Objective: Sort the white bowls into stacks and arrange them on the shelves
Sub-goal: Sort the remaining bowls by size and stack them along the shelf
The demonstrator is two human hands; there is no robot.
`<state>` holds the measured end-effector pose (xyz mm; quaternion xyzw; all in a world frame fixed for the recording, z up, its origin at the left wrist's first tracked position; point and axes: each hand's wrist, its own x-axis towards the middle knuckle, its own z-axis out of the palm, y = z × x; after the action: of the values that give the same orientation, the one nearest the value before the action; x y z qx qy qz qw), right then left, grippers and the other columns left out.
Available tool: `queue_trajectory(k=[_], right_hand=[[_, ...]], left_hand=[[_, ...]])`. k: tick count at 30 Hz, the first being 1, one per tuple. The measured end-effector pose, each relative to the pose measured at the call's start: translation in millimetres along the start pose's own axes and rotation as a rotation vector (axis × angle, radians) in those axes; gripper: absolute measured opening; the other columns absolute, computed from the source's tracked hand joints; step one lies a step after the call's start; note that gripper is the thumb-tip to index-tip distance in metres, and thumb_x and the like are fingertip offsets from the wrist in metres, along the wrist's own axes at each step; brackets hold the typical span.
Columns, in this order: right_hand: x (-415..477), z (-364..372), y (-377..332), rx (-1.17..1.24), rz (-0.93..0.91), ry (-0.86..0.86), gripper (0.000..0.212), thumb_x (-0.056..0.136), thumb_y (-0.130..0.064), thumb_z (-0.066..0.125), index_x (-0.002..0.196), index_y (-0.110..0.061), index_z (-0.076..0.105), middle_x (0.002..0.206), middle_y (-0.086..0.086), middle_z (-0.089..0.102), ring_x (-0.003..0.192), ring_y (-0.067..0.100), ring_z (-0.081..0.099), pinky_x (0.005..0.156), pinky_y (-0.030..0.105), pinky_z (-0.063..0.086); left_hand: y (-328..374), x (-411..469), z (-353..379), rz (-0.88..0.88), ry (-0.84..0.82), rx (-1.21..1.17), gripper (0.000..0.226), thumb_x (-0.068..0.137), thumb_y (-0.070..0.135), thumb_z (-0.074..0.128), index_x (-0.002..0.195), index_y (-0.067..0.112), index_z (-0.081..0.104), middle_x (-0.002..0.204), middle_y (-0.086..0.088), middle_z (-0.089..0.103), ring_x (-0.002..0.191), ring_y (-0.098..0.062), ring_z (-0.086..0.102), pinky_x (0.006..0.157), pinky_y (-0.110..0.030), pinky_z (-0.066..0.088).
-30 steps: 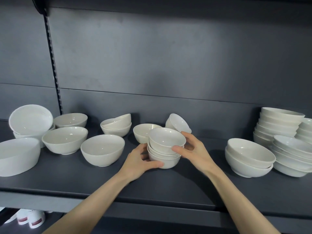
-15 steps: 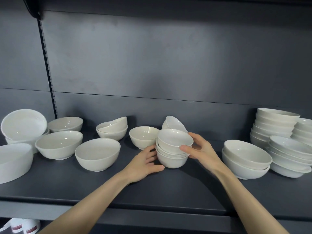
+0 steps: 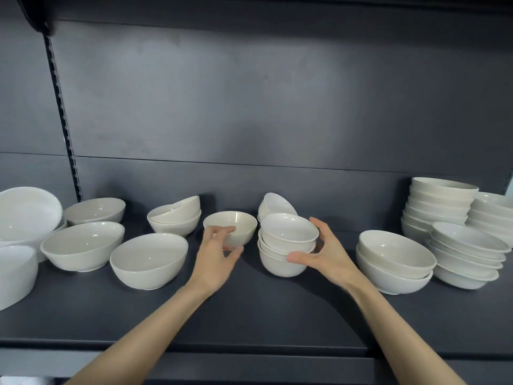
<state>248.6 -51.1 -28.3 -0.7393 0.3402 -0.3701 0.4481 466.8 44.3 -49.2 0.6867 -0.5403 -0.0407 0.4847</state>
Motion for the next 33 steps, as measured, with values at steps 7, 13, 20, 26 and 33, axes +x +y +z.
queue_trajectory(k=[7,13,20,26,33], right_hand=[[0.9,1.2,2.9,0.032,-0.002,0.021,0.109,0.057,-0.028,0.091,0.145,-0.035,0.026,0.125,-0.032,0.046,0.122,0.003,0.048,0.107,0.038,0.042],[-0.2,1.5,3.2,0.03,0.0,0.015,0.111,0.059,-0.028,0.09,0.147,-0.034,0.023,0.128,-0.029,0.046,0.124,0.004,0.047,0.107,0.038,0.042],[-8.1,2.3,-3.7,-0.004,-0.013,0.022,0.112,0.063,-0.03,0.088,0.15,-0.029,0.019,0.145,-0.015,0.038,0.131,0.007,0.039,0.111,0.037,0.037],[-24.5,10.2,-25.4,-0.043,-0.142,0.072,0.08,0.07,-0.027,0.083,0.137,-0.035,0.041,0.15,-0.017,0.023,0.138,0.003,0.026,0.113,0.031,0.03],[-32.7,29.2,-67.1,-0.258,-0.344,0.093,0.059,0.075,-0.03,0.08,0.127,-0.039,0.053,0.151,-0.015,0.028,0.142,0.009,0.017,0.114,0.035,0.019]], left_hand=[[-4.9,9.6,-1.0,-0.138,-0.065,0.24,0.045,0.095,0.028,0.057,0.136,0.013,0.044,0.152,-0.008,0.016,0.105,-0.034,0.059,0.098,-0.037,0.04],[-3.0,5.5,-1.7,-0.168,0.005,0.208,0.021,0.095,0.023,0.058,0.106,0.007,0.049,0.141,-0.018,0.028,0.089,-0.035,0.052,0.077,-0.031,0.035],[6.0,-8.5,-10.1,-0.14,0.025,0.189,0.017,0.094,0.021,0.058,0.104,0.009,0.05,0.126,-0.015,0.042,0.083,-0.029,0.046,0.074,-0.03,0.032],[8.7,-32.1,-23.8,-0.041,0.085,0.166,0.015,0.093,0.021,0.06,0.096,0.01,0.051,0.11,-0.011,0.047,0.086,-0.033,0.054,0.074,-0.034,0.039],[32.9,-50.5,-49.1,0.112,0.179,0.1,0.016,0.092,0.022,0.062,0.091,0.011,0.05,0.104,-0.009,0.052,0.064,-0.022,0.047,0.079,-0.037,0.047]])
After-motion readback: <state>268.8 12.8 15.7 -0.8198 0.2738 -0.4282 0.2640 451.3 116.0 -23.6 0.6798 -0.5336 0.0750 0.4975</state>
